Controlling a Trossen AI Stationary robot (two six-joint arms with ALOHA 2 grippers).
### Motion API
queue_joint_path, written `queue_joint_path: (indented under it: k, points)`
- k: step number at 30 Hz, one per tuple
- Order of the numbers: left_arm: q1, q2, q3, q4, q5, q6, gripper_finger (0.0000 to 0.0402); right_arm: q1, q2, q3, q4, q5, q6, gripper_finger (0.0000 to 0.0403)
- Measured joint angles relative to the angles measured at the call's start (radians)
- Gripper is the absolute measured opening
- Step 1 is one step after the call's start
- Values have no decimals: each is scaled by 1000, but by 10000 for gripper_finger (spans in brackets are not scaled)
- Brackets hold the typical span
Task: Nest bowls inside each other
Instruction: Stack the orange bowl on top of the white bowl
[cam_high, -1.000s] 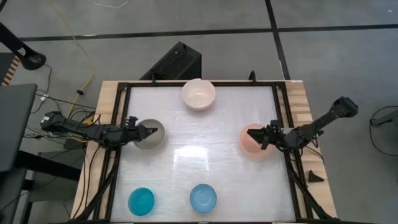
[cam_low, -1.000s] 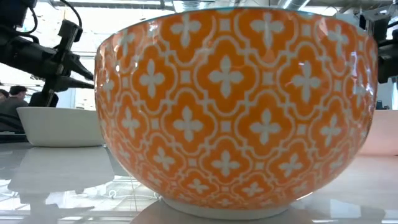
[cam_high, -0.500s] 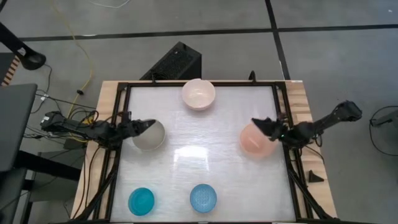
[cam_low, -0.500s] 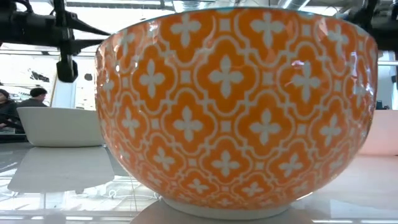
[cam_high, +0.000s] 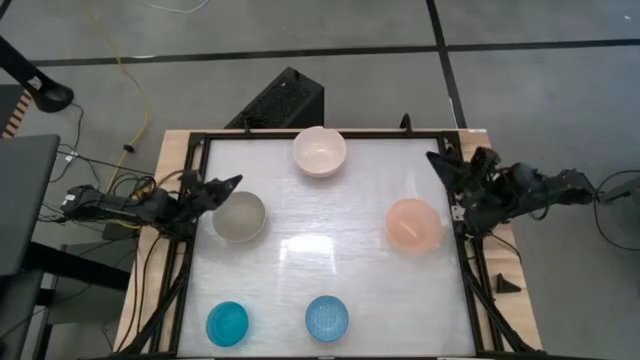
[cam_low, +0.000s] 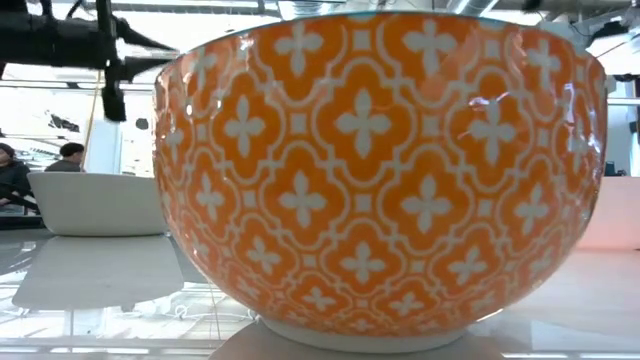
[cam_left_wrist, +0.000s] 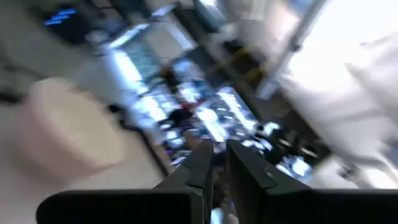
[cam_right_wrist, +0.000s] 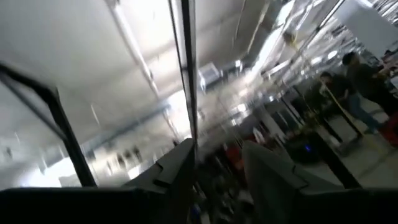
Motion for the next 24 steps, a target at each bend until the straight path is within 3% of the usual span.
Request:
queue_joint_path:
  k: [4,7,10,15,20,24]
  points:
    - [30,0,61,57,149,170,32,-12,157,291,-443,-69,-8,171]
    - [39,0,140,-26,163,265,32,-9,278,474,-759,-87,-7,171]
    - [39,0,227,-150,163,338,32,-9,378,600,-967,-96,12,171]
    - [39,4,395,-438,191,433,32,-11,503,695,-1188,-165,89,171]
    - [39,45,591,-792,189,502,32,0,611,698,-1359,-316,193,171]
    - [39,96,703,-1010,163,521,32,36,699,697,-1509,-351,234,171]
